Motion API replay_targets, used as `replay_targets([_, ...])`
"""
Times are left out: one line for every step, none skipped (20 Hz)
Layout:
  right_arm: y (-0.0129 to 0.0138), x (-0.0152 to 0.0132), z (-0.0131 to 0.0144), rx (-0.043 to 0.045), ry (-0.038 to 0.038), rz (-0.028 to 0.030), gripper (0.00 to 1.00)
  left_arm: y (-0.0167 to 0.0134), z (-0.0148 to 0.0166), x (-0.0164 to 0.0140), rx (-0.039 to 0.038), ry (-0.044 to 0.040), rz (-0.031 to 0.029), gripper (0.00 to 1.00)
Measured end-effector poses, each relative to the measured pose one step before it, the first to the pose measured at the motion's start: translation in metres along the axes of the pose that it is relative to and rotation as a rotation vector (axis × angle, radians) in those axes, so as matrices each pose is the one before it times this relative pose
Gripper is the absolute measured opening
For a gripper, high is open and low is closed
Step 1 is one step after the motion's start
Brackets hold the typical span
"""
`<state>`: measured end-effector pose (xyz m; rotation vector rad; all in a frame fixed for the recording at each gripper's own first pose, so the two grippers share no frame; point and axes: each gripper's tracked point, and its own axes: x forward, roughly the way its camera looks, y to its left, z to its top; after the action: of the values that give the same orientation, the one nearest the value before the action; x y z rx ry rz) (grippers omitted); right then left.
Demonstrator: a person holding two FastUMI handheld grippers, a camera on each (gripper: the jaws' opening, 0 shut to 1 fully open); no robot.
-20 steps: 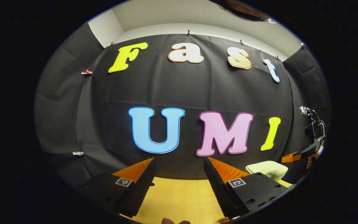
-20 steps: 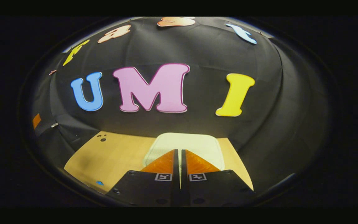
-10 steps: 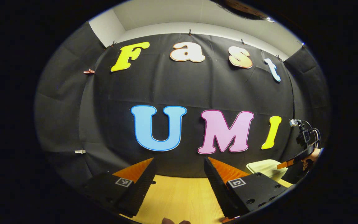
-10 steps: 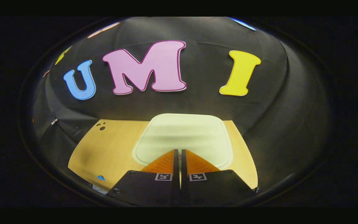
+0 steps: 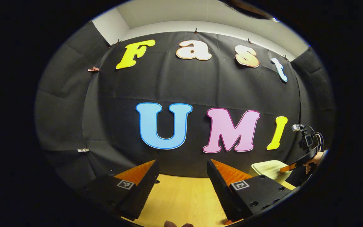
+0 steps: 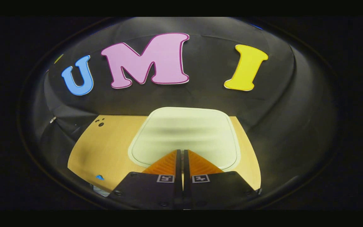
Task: Press the lid of the desktop garbage bin to open it, pick up the crumpled paper on the desktop and throw it into the bin, then pick up the pop can on the desktop and drop it into the bin, and finally close the garbage bin lid.
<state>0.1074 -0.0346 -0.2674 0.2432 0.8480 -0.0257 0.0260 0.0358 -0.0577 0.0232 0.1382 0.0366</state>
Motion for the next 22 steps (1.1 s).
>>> replay_targets([0.0001,-0.00044,0.00048,0.00554,-0.00366,0.00197,0.06,-0.00068,-0.00153,-0.00084,0.0029,-0.0004,-0.00116,0.95])
replay_targets([0.00008,0.00035,0.00076,0.00576,-0.00089,0.00406,0.02,-0.00077,0.00096,0.00022,0.00002,-0.00143,-0.00049,0.95])
replay_targets([0.00114,-0.00258,0.00333,0.00847,-0.00865,0.01117,0.02,-0.00008,-0.00084,-0.00063,-0.00182,0.00035,-0.00137,0.95])
replay_targets([0.00085,-0.0003,0.00438,0.01714,-0.0153,0.00468,0.04,-0.0002,0.00143,0.00008,-0.00123,0.00147,0.00003,0.95])
replay_targets([0.00148,-0.00417,0.00076,0.01976,0.00778,0.01096,0.06,0.00175,0.00003,-0.00118,-0.00008,0.00034,0.00225,0.95])
replay_targets([0.00288,-0.00213,-0.00164,0.01591,0.00291,0.01354,0.02,0.00099,0.00107,0.0,0.00023,-0.00163,0.00194,0.95])
replay_targets([0.00189,-0.003,0.00152,0.0007,-0.00815,0.00513,0.02,-0.00054,-0.00095,-0.00053,0.00168,-0.00083,0.00186,0.95])
replay_targets([0.001,-0.00121,0.00296,-0.01179,-0.01882,0.00065,0.02,0.00103,0.0009,-0.00111,0.0036,0.00034,0.00048,0.95])
replay_targets([0.00012,-0.00143,0.00458,-0.01583,-0.01851,-0.00385,0.01,0.00023,-0.00057,-0.0011,0.00426,-0.00146,0.00155,0.95])
replay_targets([-0.00037,-0.00308,0.00424,-0.01395,-0.01865,-0.00243,0.1,0.0,0.00098,0.0004,0.00075,-0.00186,0.0007,0.95])
replay_targets([0.00058,-0.00413,0.00587,-0.00935,-0.02383,-0.00378,0.05,-0.00002,0.00066,-0.00049,-0.00219,-0.00056,0.0005,0.95])
replay_targets([0.00012,-0.00171,0.00585,-0.00574,-0.02787,-0.00444,0.01,-0.00011,0.00105,-0.00055,-0.00235,-0.0002,0.00087,0.95])
replay_targets([-0.00003,-0.00226,0.00851,-0.00214,-0.03095,-0.00446,0.01,0.0009,-0.00061,-0.00035,-0.00078,0.00029,0.00152,0.95])
replay_targets([-0.00035,-0.00185,0.00732,0.00088,-0.03334,-0.00336,0.05,0.00028,0.00084,0.00017,0.00047,0.00046,0.00034,0.95])
replay_targets([0.00008,-0.00214,0.00877,0.00178,-0.03405,-0.0023,0.01,-0.00023,-0.00124,-0.00066,0.00106,-0.00009,0.00045,0.95])
replay_targets([-0.00064,-0.00187,0.00731,-0.0009,-0.02914,-0.00365,0.05,0.00043,0.00042,0.00034,0.00076,-0.00073,-0.00055,0.95])
replay_targets([-0.00132,-0.00224,0.00779,-0.00237,-0.02876,-0.00387,0.01,-0.00028,-0.00043,-0.00096,0.00061,-0.00157,-0.00046,0.95])
replay_targets([-0.00064,-0.00216,0.00703,-0.00105,-0.03101,-0.00352,0.01,-0.00011,0.00177,0.00039,0.0006,-0.00116,-0.00051,0.95])
replay_targets([-0.00149,-0.00202,0.00893,-0.00112,-0.03338,-0.00638,0.01,-0.00133,-0.00102,-0.00052,0.00067,-0.00117,-0.00095,0.95])
replay_targets([-0.0003,-0.00424,0.00976,0.00145,-0.04099,-0.00038,0.01,-0.00052,0.00004,0.00052,0.00004,-0.00043,-0.00061,0.95])
replay_targets([0.00003,-0.00317,0.00811,-0.0016,-0.0332,-0.00232,0.11,0.0006,-0.00021,0.0003,-0.00042,0.00088,-0.00052,0.95])
replay_targets([-0.00188,-0.00277,0.00853,-0.00926,-0.0345,-0.00655,0.08,-0.00021,0.00118,0.00061,-0.00128,0.00063,-0.00017,0.95])
